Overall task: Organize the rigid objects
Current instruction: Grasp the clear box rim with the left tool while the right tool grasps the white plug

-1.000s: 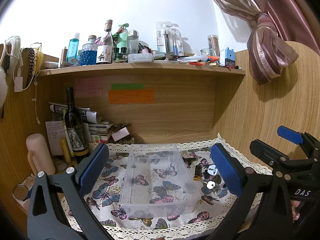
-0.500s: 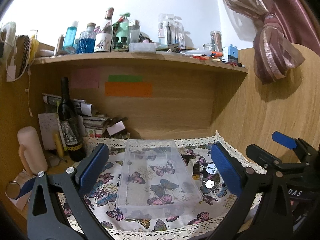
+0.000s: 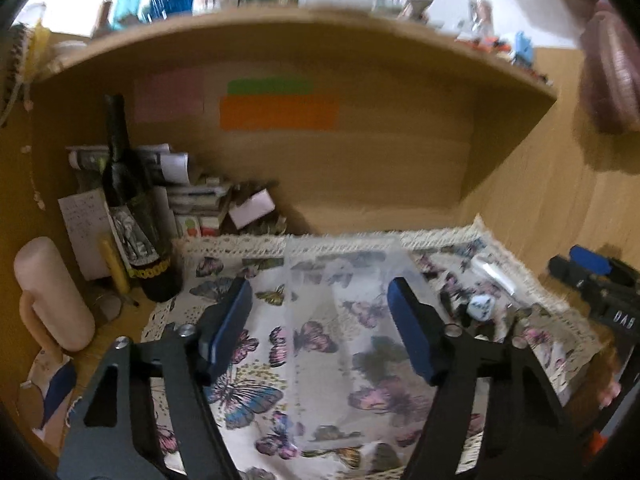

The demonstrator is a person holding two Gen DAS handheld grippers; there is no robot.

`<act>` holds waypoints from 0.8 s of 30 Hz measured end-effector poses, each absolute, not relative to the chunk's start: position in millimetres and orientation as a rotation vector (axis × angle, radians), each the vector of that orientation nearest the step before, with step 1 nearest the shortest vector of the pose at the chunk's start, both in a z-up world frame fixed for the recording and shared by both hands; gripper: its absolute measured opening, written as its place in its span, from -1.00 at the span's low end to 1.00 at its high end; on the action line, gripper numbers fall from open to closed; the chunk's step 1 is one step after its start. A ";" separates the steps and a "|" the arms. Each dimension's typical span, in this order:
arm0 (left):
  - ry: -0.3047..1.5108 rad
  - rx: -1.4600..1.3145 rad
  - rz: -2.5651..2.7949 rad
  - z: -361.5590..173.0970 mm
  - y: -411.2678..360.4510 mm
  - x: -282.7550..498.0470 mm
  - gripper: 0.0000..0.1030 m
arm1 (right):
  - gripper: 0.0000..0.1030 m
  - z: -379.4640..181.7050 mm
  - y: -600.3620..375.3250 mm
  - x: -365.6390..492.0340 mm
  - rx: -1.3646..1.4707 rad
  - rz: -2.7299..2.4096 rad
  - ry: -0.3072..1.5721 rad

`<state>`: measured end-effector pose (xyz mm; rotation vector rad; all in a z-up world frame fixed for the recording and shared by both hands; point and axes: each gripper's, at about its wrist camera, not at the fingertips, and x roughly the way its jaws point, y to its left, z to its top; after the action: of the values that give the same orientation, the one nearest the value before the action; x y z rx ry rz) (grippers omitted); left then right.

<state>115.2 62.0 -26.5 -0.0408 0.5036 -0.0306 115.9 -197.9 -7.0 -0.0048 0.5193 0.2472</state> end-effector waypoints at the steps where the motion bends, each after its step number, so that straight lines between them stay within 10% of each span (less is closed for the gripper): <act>1: 0.525 -0.038 -0.032 -29.1 65.0 122.2 0.28 | 0.38 -8.8 -200.0 122.5 -0.003 0.246 0.538; 10: 0.780 -0.040 -0.063 -67.4 89.7 190.2 -0.11 | 0.02 -32.5 -212.8 177.7 0.004 0.227 0.710; 24: 1.006 -0.108 -0.209 -104.8 96.1 220.3 -0.72 | 0.02 -90.5 -210.4 224.4 -0.043 0.176 0.948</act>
<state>220.3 96.1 -104.8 -0.1085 1.0062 -0.2086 224.4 -210.4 -90.5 -0.0428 0.9479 0.1765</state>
